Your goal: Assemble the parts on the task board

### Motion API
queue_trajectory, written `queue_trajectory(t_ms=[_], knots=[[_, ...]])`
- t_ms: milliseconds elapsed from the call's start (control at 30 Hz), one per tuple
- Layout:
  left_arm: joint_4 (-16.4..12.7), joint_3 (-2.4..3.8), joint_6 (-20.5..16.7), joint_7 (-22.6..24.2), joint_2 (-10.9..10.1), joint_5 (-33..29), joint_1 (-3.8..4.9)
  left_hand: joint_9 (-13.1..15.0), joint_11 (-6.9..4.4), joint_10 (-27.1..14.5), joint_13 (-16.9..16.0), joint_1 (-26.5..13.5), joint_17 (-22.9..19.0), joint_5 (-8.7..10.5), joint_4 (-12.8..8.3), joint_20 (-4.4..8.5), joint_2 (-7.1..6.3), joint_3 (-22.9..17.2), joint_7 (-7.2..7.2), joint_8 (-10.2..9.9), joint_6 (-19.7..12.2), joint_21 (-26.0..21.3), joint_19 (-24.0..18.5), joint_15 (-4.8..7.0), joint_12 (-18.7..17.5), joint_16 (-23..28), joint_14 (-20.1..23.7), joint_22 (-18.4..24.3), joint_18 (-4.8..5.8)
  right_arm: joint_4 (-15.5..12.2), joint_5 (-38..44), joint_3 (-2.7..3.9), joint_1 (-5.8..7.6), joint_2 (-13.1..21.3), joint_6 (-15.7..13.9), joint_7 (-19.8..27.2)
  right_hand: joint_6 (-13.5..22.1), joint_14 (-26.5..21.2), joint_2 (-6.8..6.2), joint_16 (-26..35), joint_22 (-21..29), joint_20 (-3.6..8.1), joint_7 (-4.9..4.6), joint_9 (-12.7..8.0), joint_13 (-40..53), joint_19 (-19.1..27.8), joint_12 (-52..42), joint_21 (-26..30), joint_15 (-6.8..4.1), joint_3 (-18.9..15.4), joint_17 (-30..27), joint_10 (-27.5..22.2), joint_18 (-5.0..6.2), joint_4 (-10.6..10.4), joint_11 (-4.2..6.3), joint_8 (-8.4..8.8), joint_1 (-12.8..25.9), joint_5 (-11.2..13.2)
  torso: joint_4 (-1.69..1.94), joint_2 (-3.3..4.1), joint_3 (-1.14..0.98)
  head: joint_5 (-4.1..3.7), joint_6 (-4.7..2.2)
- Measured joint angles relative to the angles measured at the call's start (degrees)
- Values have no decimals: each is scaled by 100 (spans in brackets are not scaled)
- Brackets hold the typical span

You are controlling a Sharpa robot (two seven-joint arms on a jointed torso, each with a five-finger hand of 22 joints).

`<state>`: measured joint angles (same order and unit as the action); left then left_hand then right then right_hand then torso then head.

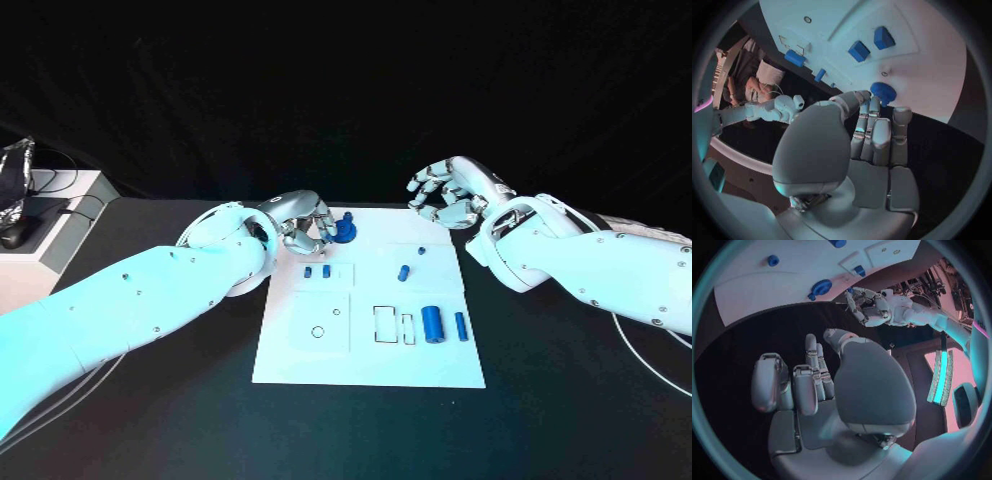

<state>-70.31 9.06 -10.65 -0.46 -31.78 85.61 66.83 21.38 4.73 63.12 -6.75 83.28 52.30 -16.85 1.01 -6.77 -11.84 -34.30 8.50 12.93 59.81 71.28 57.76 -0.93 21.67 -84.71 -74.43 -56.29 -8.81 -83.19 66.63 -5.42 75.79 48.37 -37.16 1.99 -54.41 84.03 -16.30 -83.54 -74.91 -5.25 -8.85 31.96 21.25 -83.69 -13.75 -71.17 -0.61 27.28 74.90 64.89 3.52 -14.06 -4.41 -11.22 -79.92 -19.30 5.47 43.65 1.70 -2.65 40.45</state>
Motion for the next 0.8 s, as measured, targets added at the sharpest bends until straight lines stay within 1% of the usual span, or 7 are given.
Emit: queue_trajectory(t_ms=[100,233,367,500,567,733,800], knots=[[-46,14,10,0,-100,-43,-3,1,19,20,13,0,-45,0,-16,-22,0,-16,0,-10,0,0,-23,-23,-60,0,23,23,1,-1,0,0,0,9,-1,0,0,0,0,0,0,0,0,0,-7,0,0,0,0,-3,0,0,0,3,0,0,0,0,2,-1,7,-1,1],[-64,22,27,-5,-189,-80,-20,8,19,20,21,1,-74,0,-16,-22,-1,-16,0,-30,0,0,-23,-23,-106,26,23,30,0,-2,1,1,0,21,-3,0,1,0,0,0,0,0,0,0,-12,0,0,0,0,-17,0,0,0,17,0,0,0,0,2,2,8,1,3],[-64,25,42,-9,-233,-104,-67,8,19,20,22,1,-87,0,-16,-22,-1,-16,0,-30,0,0,-23,-23,-108,29,23,34,0,-3,1,1,-2,25,-4,0,1,0,0,0,0,0,1,-1,-12,0,0,0,0,-17,0,9,0,16,-9,0,0,0,2,5,8,9,5],[-13,24,51,-9,-225,-112,-105,8,19,19,22,1,-87,0,-16,-21,-1,-16,-1,-30,-1,0,-23,-23,-108,28,23,33,0,-4,1,0,-4,21,-5,0,1,0,0,0,0,0,1,-1,-12,0,0,0,0,-17,0,9,0,16,-9,0,0,0,1,9,8,19,16],[23,24,53,-9,-215,-113,-123,8,40,40,22,1,-87,0,-16,-21,-1,-16,-1,-31,-1,0,-23,-23,-138,28,23,31,0,-5,1,0,-5,20,-5,0,1,0,0,0,1,0,1,-1,-12,0,-1,0,0,-16,0,9,0,16,-9,0,0,0,-3,10,8,26,22],[139,22,53,-9,-154,-113,-190,8,20,60,23,-7,-87,0,-16,-21,7,-16,3,-31,3,0,-23,-22,-139,28,23,19,0,-5,2,0,-6,19,-7,0,1,0,0,0,0,0,1,0,-15,0,10,0,0,-17,0,10,0,16,-8,0,0,0,-10,15,4,29,31],[173,21,53,-9,-133,-113,-207,8,20,60,23,-15,-87,0,-16,-21,15,-16,20,-33,20,0,-23,-22,-139,28,23,17,0,-6,2,0,-7,18,-7,0,1,0,0,0,1,0,1,5,-26,0,36,0,0,-17,0,30,0,16,12,0,0,0,-13,16,1,29,35]])
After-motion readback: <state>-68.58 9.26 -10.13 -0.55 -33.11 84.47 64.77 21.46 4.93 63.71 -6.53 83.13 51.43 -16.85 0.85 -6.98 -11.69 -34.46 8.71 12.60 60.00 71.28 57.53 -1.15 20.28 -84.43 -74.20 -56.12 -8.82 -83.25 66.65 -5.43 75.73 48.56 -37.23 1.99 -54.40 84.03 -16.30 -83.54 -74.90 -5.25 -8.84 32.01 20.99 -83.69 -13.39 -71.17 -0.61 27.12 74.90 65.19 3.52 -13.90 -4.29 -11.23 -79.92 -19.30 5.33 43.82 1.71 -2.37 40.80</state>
